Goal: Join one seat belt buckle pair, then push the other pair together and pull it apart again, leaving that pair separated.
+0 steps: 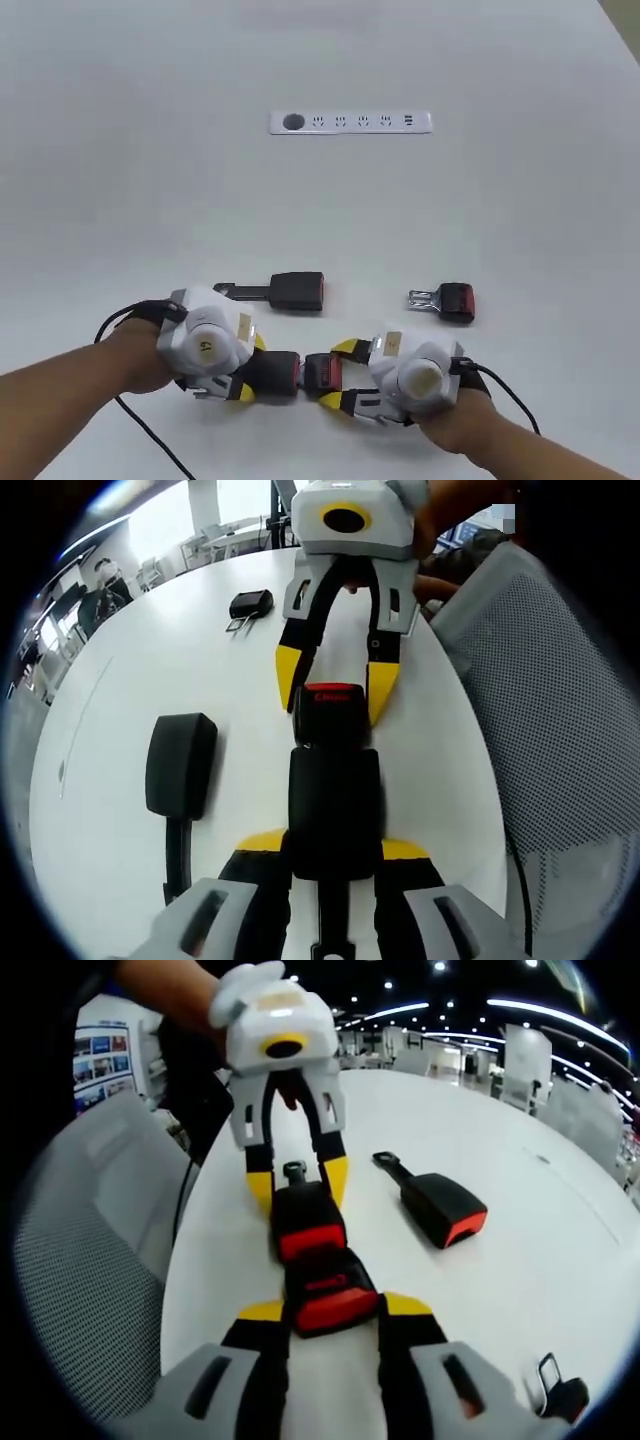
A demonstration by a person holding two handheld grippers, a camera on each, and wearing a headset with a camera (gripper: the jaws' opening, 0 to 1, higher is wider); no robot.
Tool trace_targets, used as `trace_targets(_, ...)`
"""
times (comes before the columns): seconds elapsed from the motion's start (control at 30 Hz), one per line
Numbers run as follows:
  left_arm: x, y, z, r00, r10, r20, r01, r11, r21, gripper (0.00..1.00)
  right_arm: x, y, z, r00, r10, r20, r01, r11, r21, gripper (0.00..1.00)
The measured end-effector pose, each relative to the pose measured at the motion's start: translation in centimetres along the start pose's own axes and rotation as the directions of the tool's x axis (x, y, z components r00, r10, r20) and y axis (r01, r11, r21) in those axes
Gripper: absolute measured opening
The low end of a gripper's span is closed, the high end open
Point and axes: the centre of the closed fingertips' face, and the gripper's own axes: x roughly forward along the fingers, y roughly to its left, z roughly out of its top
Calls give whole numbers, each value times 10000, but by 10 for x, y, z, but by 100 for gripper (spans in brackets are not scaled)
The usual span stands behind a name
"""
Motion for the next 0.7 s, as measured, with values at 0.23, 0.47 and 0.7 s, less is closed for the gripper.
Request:
trace_targets(0.23,-1,1,-1,9994,-65,348,64,10000,35,32,0,-1,0,9998,102,-179,-111,9989,-463,33)
trace_targets(0.47,-1,1,0,9963,-119,846,116,9999,40,32,-1,-2,-2,9992,209,-345,-240,9956,-907,33)
trace_targets(0.7,-2,0,0,9912,-111,1320,137,9997,-193,32,-2,-1,-2,9996,98,-263,-127,9932,-1154,32)
